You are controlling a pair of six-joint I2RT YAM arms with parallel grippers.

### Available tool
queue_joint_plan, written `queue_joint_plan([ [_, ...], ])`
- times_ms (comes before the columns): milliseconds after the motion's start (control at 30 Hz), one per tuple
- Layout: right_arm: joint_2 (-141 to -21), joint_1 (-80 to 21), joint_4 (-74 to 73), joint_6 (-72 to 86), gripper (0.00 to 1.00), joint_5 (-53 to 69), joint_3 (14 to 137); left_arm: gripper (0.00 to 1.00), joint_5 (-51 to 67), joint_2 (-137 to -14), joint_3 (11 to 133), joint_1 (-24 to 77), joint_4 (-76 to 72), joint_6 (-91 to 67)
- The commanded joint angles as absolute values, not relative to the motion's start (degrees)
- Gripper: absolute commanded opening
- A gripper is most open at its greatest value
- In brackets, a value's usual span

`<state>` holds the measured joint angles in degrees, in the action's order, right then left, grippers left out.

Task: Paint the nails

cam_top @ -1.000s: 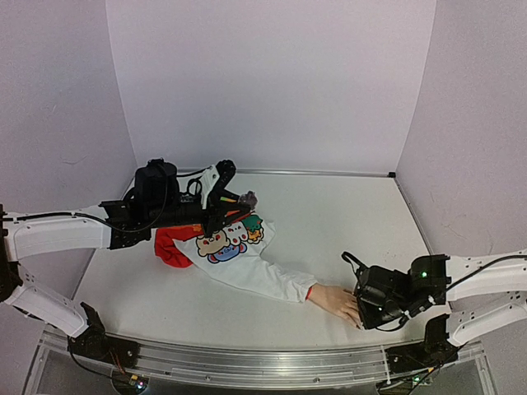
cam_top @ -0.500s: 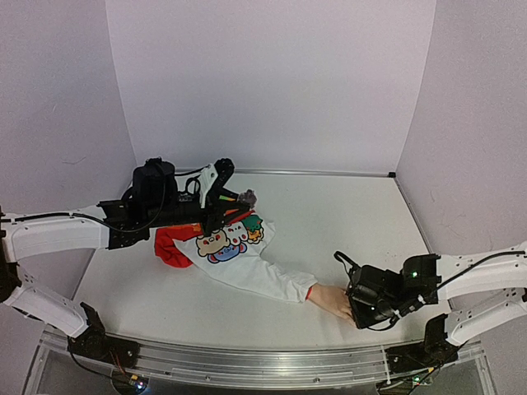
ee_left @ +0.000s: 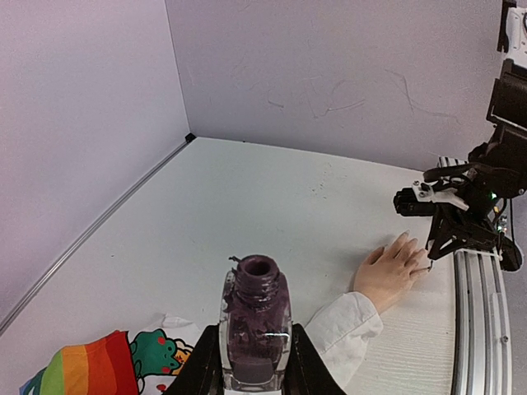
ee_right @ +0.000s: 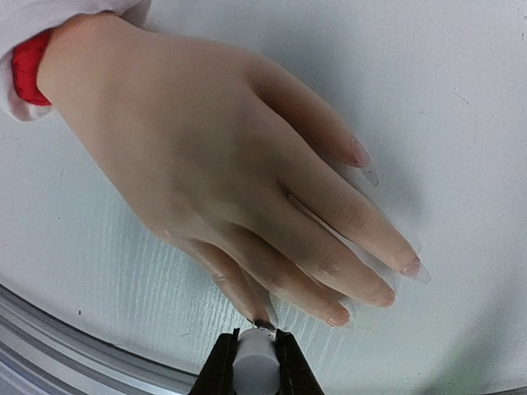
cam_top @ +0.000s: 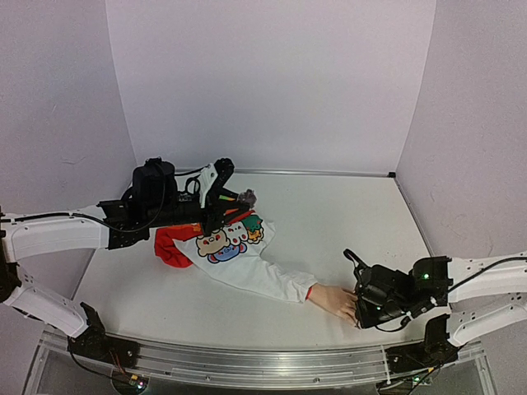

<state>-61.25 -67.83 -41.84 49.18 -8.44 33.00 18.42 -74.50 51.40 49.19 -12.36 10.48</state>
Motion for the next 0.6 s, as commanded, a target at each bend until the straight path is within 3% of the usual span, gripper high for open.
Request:
queue_joint_plan([
  [0, -60.69, -68.12, -44.2, 50.31, 0.0, -10.46, 33.42, 0.0, 18.34, -73.13, 52.72, 49.34, -13.72, 10.32],
  [567, -66.31, -68.12, -41.9, 48.2, 0.0, -10.02, 35.59, 0.0, 18.02, -72.32, 52.21, 49.31, -13.63, 10.37],
])
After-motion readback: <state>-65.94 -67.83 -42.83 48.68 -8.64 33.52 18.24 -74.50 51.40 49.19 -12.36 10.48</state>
